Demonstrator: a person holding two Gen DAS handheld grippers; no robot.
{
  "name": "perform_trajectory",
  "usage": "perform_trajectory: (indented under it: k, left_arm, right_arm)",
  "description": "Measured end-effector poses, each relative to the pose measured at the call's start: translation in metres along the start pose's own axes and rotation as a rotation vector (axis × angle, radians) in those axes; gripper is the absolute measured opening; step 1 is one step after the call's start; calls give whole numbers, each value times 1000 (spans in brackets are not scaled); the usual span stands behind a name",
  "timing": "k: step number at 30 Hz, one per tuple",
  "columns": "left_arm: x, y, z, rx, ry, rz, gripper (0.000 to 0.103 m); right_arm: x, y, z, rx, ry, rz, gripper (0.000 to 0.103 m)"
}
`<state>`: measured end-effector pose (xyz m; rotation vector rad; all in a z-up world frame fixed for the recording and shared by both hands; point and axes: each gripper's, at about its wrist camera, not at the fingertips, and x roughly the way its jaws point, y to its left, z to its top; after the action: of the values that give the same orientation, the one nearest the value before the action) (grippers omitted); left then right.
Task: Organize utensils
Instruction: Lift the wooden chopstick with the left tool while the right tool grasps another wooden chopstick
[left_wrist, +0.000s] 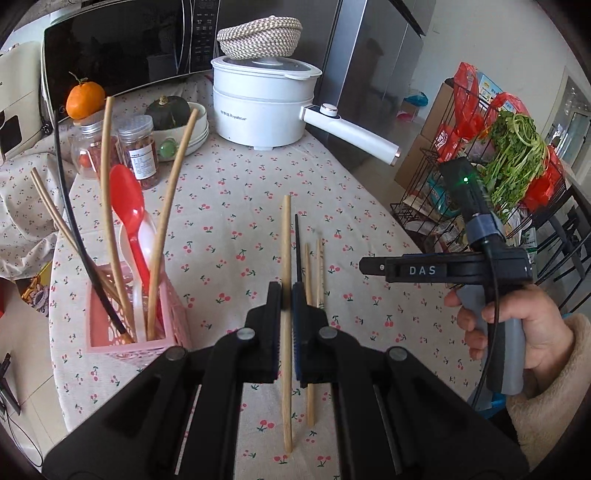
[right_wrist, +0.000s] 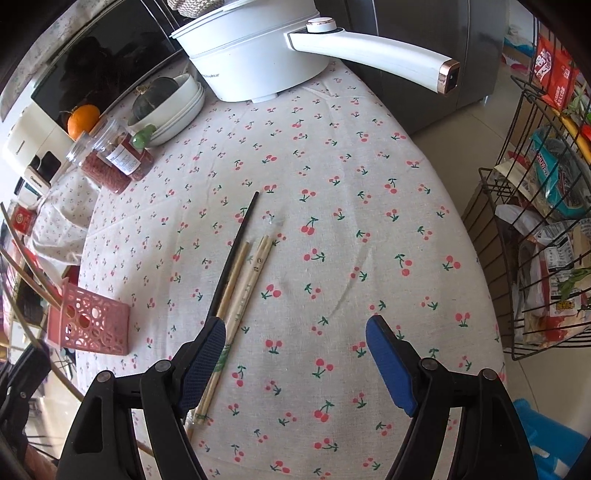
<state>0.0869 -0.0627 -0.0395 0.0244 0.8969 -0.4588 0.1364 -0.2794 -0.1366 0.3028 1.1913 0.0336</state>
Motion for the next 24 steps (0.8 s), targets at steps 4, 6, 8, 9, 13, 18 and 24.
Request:
perform_trajectory:
  k: [4,6,8,9,13,18,24]
  left_arm:
    - [-8,4,-2,3,-15,-2,6]
    - [-9,7,-2,-6,-14,-9,6]
    - [-14,11,-3,-9,-16,-14,6]
    - [-15,12,-4,-12,-19,-15,6]
    - [-20,17,-7,-16,-17,-16,6]
    - [-22,25,-11,-24,-12,-8,7]
    - [-27,33,-14,-38,-17,4,7]
  right_arm:
    - [20,9,8,7,26,23,56]
    - [29,15,12,11,38,35,51]
    - [38,22,17,6,44,46,47]
    - [43,26,19,0,45,40,45]
    - [65,42,24,-37,77,-21,35]
    - [69,57,24,-82,79,-103,27]
    - [67,53,21,-92,114,-89,12]
